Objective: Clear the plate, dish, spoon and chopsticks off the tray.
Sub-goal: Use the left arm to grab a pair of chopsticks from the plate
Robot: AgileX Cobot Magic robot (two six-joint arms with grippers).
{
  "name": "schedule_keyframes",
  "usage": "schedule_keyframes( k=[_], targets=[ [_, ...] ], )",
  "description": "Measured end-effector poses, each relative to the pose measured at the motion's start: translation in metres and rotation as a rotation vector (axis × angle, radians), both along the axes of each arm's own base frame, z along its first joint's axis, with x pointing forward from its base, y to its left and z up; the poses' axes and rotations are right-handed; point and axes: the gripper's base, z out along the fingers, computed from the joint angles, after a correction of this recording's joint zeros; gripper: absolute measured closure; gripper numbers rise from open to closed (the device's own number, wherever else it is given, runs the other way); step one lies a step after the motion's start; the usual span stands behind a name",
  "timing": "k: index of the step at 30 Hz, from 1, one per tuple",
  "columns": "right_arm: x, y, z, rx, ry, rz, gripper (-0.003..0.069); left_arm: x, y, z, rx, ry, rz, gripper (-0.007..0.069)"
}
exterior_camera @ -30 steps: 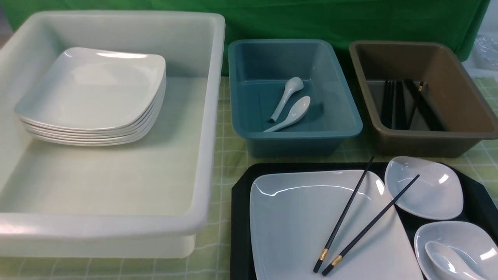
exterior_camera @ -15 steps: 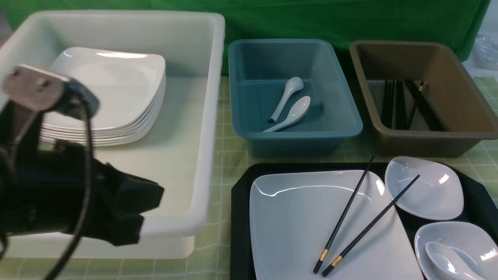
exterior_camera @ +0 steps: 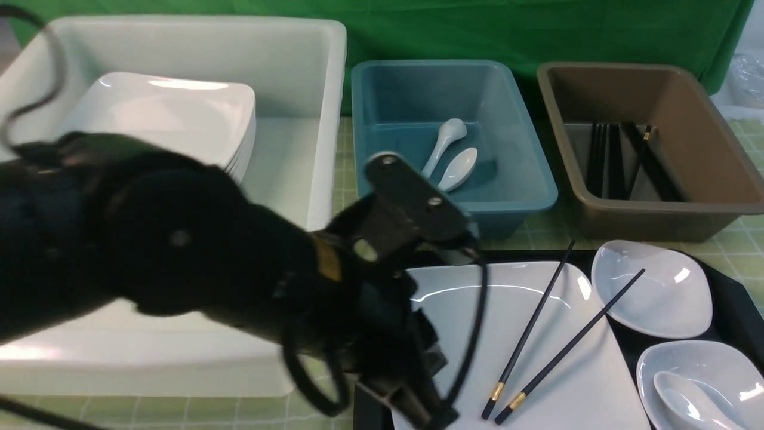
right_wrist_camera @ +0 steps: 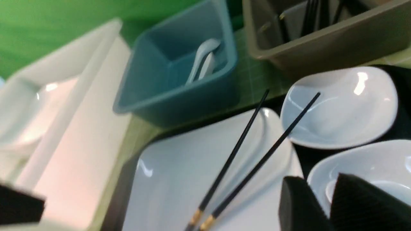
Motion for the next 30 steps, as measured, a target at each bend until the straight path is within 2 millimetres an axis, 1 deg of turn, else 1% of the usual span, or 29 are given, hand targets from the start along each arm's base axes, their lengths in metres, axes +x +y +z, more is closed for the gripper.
schedule_keyframes(
  k=[1, 3, 5, 7, 8, 9, 10, 12, 14, 16, 18, 20, 22, 27, 28, 30],
  targets=[
    [-0.002, 0.001, 0.011, -0.056, 0.035, 0.045, 0.0468, 0.003, -0.009, -0.003, 0.017, -0.004, -0.009, 0.0610],
    [-0.008, 0.000, 0.039, -0.208, 0.141, 0.141, 0.0475, 0.009, -0.034, -0.011, 0.067, -0.017, -0.034, 0.0599],
    [-0.013, -0.004, 0.056, -0.313, 0.211, 0.171, 0.0478, 0.014, -0.053, -0.019, 0.096, -0.016, -0.037, 0.0575],
    [-0.017, -0.011, 0.075, -0.417, 0.248, 0.175, 0.0480, 0.023, -0.078, -0.030, 0.124, -0.009, -0.030, 0.0504],
    [-0.017, -0.011, 0.074, -0.418, 0.255, 0.175, 0.0480, 0.024, -0.080, -0.031, 0.126, -0.007, -0.028, 0.0497],
    [-0.021, -0.015, 0.084, -0.451, 0.234, 0.168, 0.0480, 0.032, -0.091, -0.038, 0.142, 0.010, -0.009, 0.0442],
    [-0.023, -0.017, 0.089, -0.465, 0.224, 0.163, 0.0480, 0.038, -0.099, -0.044, 0.157, 0.024, 0.003, 0.0408],
    [-0.026, -0.018, 0.093, -0.491, 0.212, 0.170, 0.0480, 0.050, -0.110, -0.056, 0.189, 0.045, 0.027, 0.0316],
    [-0.026, -0.018, 0.094, -0.499, 0.212, 0.175, 0.0480, 0.060, -0.117, -0.064, 0.205, 0.060, 0.042, 0.0243],
    [-0.027, -0.019, 0.094, -0.511, 0.215, 0.181, 0.0480, 0.072, -0.124, -0.082, 0.233, 0.089, 0.060, 0.0147],
    [-0.027, -0.019, 0.094, -0.514, 0.217, 0.183, 0.0478, 0.080, -0.127, -0.094, 0.250, 0.103, 0.070, 0.0089],
    [-0.027, -0.019, 0.094, -0.523, 0.215, 0.188, 0.0477, 0.085, -0.130, -0.103, 0.259, 0.110, 0.075, 0.0055],
    [-0.027, -0.019, 0.094, -0.530, 0.212, 0.193, 0.0477, 0.086, -0.131, -0.106, 0.260, 0.110, 0.075, 0.0047],
    [-0.027, -0.019, 0.094, -0.556, 0.207, 0.209, 0.0473, 0.091, -0.136, -0.123, 0.268, 0.104, 0.072, 0.0047],
    [-0.027, -0.019, 0.094, -0.559, 0.206, 0.210, 0.0473, 0.091, -0.136, -0.127, 0.275, 0.102, 0.071, 0.0055],
    [-0.027, -0.019, 0.094, -0.564, 0.204, 0.214, 0.0473, 0.092, -0.137, -0.127, 0.270, 0.095, 0.070, 0.0087]
  ],
)
